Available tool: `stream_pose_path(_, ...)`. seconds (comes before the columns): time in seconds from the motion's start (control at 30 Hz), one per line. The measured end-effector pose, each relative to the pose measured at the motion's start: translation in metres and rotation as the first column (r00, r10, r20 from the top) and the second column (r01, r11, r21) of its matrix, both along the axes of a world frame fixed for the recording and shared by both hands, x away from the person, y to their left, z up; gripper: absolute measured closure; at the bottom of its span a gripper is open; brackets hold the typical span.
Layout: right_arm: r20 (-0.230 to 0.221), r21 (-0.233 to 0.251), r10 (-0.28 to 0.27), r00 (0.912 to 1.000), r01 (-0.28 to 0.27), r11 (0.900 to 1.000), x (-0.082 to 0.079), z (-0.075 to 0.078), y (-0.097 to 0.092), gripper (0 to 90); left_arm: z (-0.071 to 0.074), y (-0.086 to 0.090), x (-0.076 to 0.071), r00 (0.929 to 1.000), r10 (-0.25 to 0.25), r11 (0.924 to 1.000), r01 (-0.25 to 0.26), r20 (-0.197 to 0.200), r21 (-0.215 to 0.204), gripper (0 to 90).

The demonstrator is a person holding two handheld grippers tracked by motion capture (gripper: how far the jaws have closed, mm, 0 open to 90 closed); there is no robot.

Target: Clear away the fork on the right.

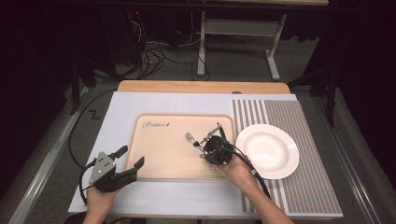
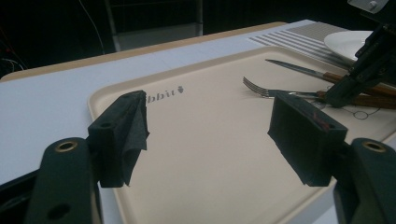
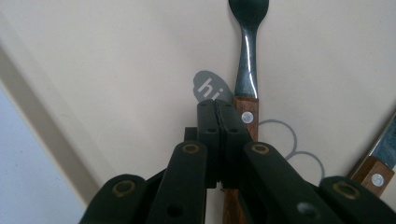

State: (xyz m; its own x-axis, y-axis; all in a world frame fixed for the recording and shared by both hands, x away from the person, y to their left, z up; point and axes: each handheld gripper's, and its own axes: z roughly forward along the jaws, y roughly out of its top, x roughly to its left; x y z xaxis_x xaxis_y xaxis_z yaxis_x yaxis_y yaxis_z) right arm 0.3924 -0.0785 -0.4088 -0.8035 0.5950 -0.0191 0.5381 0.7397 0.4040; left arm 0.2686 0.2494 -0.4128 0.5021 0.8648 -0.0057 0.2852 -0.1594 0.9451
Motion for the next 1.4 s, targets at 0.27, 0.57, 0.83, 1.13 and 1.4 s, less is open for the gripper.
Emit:
stream_pose_path(0.27, 0.008, 0.005, -0.03, 0.9995, 0.03, 0.9995, 0.004, 0.0, -0.003, 90.0, 0.0, 0.0, 0.0, 1.0, -0.002, 1.0, 0.002, -0.002, -0.001, 28.6)
stream_pose_path(0.57, 0.008, 0.012, -0.054, 0.9985, 0.054, 0.9985, 0.01, -0.001, -0.007, 90.0, 0.0, 0.0, 0.0, 1.0, -0.002, 1.0, 0.002, -0.004, -0.001, 28.6)
stream_pose_path(0.83, 0.02, 0.015, -0.067, 0.9976, 0.066, 0.9977, 0.015, -0.001, -0.01, 90.0, 0.0, 0.0, 0.0, 1.0, 0.0, 1.0, 0.0, -0.005, -0.001, 28.6)
stream_pose_path(1.13, 0.017, 0.027, -0.098, 0.995, 0.098, 0.9948, 0.022, -0.001, -0.017, 90.0, 0.0, 0.0, 0.0, 1.0, 0.002, 1.0, -0.002, -0.001, -0.008, 28.3)
stream_pose_path(1.4, 0.026, 0.032, -0.121, 0.9923, 0.12, 0.9922, 0.028, -0.002, -0.021, 89.5, 0.0, 0.001, 0.0, 1.0, 0.002, 1.0, -0.002, -0.004, -0.005, 28.2)
